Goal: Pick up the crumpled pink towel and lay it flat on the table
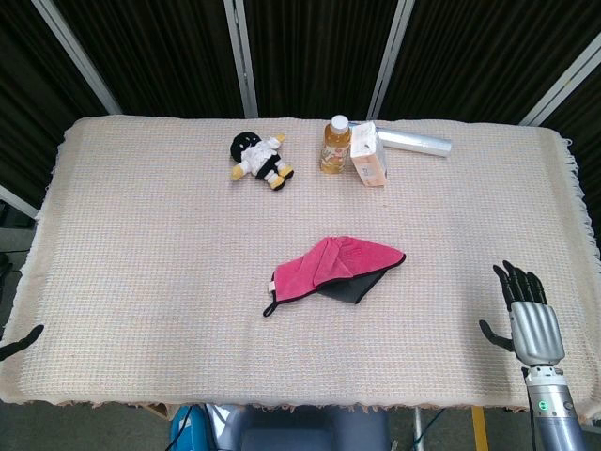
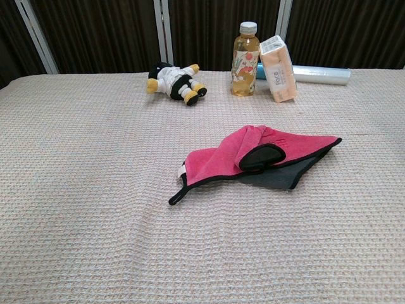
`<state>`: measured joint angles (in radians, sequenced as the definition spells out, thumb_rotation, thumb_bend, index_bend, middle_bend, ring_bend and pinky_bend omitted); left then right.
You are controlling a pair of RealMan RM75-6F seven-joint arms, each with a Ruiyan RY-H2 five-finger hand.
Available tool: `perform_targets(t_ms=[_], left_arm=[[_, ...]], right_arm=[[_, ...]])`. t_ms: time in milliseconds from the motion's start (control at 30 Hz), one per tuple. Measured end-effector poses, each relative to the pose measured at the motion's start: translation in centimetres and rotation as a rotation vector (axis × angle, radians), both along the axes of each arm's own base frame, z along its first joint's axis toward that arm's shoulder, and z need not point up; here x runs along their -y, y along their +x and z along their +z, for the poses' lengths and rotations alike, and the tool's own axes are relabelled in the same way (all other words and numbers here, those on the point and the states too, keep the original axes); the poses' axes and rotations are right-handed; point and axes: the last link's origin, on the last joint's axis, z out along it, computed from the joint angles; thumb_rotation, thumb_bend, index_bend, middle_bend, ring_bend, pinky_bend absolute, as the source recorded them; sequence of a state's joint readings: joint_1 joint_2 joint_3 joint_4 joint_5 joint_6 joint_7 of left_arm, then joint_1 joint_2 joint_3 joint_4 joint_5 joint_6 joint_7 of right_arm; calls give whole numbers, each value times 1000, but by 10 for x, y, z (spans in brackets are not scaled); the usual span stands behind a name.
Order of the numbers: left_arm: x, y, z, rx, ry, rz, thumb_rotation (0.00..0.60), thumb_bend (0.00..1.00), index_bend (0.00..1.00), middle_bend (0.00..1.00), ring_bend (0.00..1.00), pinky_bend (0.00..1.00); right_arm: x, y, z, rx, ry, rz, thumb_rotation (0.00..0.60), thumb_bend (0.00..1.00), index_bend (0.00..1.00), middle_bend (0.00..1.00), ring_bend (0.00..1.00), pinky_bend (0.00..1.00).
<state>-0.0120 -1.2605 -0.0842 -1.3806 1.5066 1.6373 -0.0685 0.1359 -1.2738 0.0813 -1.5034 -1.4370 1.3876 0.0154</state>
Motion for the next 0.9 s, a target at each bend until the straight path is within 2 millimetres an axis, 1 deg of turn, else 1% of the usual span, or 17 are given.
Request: perform_targets(t_ms=[433, 900], left_arm=[[3, 1, -3, -10, -14, -8, 600, 102, 48, 0, 0, 0], [-1, 5, -11, -3, -31, -17, 600, 102, 63, 0, 0, 0]], right_arm=[[-2, 1, -2, -3, 9, 4, 600, 274, 0, 0, 0, 0], [0, 0, -2, 3, 11, 0, 600, 275, 0, 0, 0, 0]])
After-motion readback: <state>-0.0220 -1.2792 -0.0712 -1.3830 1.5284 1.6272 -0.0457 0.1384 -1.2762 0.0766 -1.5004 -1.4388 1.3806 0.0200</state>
